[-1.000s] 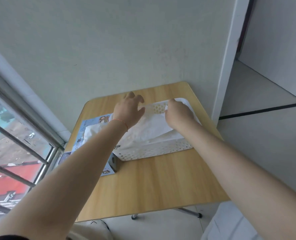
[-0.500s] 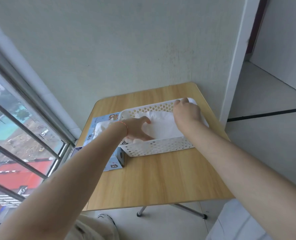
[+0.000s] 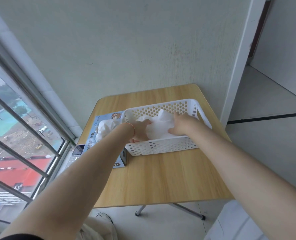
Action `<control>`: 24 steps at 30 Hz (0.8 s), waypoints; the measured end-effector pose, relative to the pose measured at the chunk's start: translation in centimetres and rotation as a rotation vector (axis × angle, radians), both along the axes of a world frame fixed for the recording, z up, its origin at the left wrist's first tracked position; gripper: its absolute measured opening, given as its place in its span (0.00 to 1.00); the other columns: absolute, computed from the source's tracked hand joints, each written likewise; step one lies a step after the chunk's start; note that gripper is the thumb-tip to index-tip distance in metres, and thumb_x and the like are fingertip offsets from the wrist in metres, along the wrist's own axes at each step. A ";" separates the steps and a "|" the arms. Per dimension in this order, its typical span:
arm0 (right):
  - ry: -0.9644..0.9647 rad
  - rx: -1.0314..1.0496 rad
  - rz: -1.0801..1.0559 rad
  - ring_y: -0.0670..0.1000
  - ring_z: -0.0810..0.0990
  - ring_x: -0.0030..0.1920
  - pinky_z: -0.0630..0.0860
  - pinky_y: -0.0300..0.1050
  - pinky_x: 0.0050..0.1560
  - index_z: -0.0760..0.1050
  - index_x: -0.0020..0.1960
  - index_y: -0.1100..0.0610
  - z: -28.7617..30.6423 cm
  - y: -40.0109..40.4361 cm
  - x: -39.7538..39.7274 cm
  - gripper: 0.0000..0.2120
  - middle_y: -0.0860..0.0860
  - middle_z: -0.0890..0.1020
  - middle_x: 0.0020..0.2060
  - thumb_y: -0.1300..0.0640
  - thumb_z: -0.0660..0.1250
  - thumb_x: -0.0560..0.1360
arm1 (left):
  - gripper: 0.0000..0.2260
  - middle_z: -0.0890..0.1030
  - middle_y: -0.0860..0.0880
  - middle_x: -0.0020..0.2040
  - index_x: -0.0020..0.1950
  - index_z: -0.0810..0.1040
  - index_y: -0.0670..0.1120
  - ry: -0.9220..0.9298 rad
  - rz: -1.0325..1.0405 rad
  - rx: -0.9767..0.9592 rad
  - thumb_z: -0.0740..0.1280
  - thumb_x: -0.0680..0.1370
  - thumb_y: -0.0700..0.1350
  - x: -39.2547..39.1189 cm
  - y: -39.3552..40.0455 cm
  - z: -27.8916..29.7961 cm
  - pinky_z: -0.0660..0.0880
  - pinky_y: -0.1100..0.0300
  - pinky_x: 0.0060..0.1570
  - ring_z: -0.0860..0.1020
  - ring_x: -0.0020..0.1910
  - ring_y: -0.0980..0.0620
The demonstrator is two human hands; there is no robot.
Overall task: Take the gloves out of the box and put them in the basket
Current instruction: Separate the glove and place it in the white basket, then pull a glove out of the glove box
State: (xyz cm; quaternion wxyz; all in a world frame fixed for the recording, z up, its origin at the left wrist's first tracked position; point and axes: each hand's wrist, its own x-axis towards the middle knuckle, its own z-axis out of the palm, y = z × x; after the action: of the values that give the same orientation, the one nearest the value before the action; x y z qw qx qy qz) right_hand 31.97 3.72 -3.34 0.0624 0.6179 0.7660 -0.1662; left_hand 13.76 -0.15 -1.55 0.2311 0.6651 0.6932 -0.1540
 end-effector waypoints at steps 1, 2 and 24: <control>-0.015 -0.012 0.001 0.59 0.75 0.61 0.71 0.47 0.45 0.49 0.78 0.56 0.0 0.0 -0.1 0.38 0.59 0.63 0.72 0.45 0.63 0.77 | 0.36 0.78 0.44 0.49 0.79 0.47 0.56 0.014 -0.015 0.019 0.64 0.78 0.46 0.0 0.1 -0.5 0.77 0.59 0.34 0.78 0.36 0.48; -0.031 -0.024 0.002 0.59 0.75 0.61 0.72 0.47 0.45 0.50 0.78 0.56 0.2 0.0 -0.2 0.37 0.59 0.64 0.71 0.45 0.63 0.77 | 0.35 0.77 0.44 0.49 0.79 0.47 0.55 0.024 -0.031 0.032 0.63 0.78 0.45 -0.1 0.2 -0.8 0.75 0.59 0.32 0.76 0.35 0.48; 0.570 0.214 0.321 0.51 0.74 0.49 0.68 0.43 0.44 0.72 0.59 0.54 3.4 -4.2 -16.7 0.13 0.50 0.72 0.53 0.61 0.61 0.75 | 0.14 0.79 0.51 0.44 0.51 0.77 0.51 -0.356 0.378 0.627 0.75 0.70 0.52 -14.7 -6.4 0.8 0.73 0.62 0.36 0.76 0.38 0.55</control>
State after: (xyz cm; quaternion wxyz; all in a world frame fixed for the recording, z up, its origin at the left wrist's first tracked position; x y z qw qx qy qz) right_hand 15.28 -0.46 0.07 -0.1939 0.4211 0.8532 -0.2388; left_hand -0.98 -6.51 -0.79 0.1577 0.5802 0.7660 0.2276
